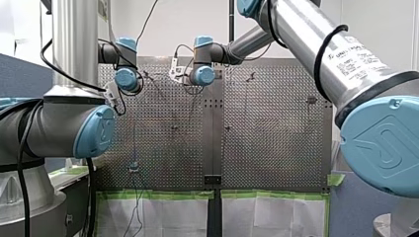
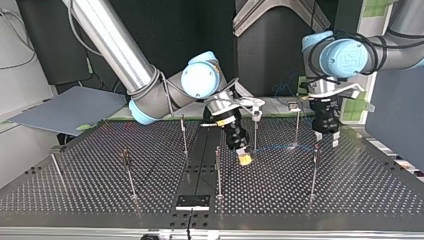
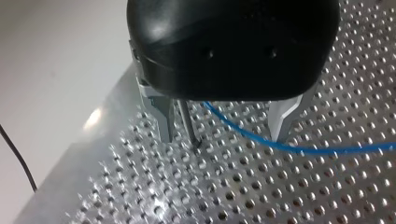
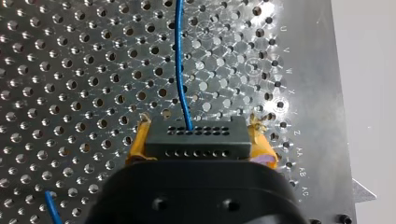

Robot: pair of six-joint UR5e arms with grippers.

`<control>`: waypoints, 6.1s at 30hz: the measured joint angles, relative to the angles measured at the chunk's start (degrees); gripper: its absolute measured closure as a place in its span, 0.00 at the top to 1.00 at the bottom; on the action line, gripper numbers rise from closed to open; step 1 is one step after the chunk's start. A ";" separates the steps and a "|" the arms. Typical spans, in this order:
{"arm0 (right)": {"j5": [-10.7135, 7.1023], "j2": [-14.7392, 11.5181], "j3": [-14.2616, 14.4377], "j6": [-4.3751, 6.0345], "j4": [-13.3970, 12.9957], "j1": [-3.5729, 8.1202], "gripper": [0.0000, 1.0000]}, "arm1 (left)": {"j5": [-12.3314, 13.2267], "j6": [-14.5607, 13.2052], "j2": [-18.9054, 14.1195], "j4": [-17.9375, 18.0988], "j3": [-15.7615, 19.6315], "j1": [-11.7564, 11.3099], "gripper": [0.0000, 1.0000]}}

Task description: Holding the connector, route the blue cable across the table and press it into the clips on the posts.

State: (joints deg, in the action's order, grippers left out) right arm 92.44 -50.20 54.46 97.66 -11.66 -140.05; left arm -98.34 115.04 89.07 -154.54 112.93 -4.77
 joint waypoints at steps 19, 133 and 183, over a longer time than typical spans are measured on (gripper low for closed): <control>0.39 0.13 0.00 0.00 0.65 0.00 0.00 | 2.71 -8.33 -9.78 -5.32 1.37 2.88 1.00; 0.31 0.73 12.78 -2.04 3.46 2.02 0.00 | -2.62 -18.77 7.27 11.89 8.83 12.82 0.02; -2.94 2.16 20.48 -2.12 -1.15 7.24 0.00 | 2.12 -16.27 24.51 20.85 3.18 12.16 0.02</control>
State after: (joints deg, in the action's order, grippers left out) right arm 89.51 -48.04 74.94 95.55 -12.81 -132.82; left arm -96.22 98.77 113.57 -133.68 116.11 7.38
